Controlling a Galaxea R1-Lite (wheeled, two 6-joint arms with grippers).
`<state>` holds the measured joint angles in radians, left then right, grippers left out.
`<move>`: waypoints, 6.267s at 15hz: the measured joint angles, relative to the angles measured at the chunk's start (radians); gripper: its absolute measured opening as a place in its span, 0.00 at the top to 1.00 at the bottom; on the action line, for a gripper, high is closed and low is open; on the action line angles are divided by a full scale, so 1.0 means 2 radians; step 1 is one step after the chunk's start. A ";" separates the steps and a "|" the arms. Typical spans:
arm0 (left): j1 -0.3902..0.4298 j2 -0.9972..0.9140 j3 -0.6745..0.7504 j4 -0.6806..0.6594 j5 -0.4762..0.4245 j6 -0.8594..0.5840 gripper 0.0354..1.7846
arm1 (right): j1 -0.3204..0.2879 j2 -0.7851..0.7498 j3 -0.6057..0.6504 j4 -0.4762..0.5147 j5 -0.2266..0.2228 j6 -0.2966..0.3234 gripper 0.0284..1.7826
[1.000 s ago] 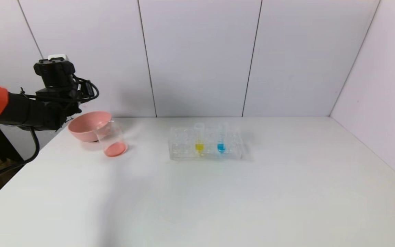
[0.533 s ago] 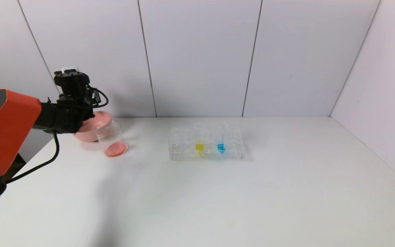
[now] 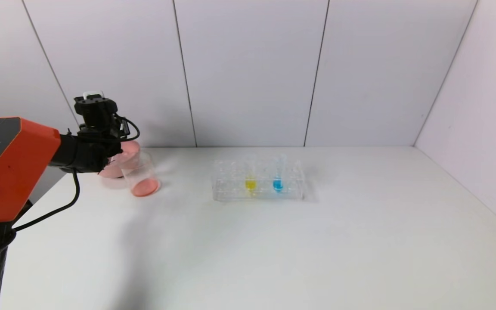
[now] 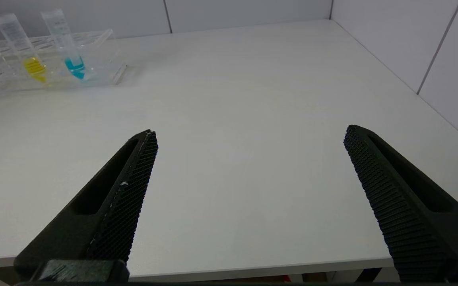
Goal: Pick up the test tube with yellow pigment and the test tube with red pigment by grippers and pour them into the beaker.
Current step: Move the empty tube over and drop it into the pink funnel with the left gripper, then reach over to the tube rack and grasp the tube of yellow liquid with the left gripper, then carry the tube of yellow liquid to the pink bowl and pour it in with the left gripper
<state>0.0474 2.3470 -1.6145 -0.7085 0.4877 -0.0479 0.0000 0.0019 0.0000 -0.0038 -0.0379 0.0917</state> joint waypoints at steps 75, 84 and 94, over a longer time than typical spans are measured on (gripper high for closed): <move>-0.401 -0.016 0.105 -0.145 0.094 0.042 0.75 | 0.000 0.000 0.000 0.000 0.000 0.000 0.04; -0.406 -0.113 0.157 -0.086 0.058 0.041 0.75 | 0.000 0.000 0.000 0.000 0.000 0.000 0.04; -0.084 -0.394 0.343 0.144 -0.389 0.058 0.75 | 0.000 0.000 0.000 0.000 0.000 0.000 0.04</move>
<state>-0.1202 1.5591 -0.9283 -0.4200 -0.2909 0.0681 0.0000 0.0019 0.0000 -0.0038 -0.0383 0.0917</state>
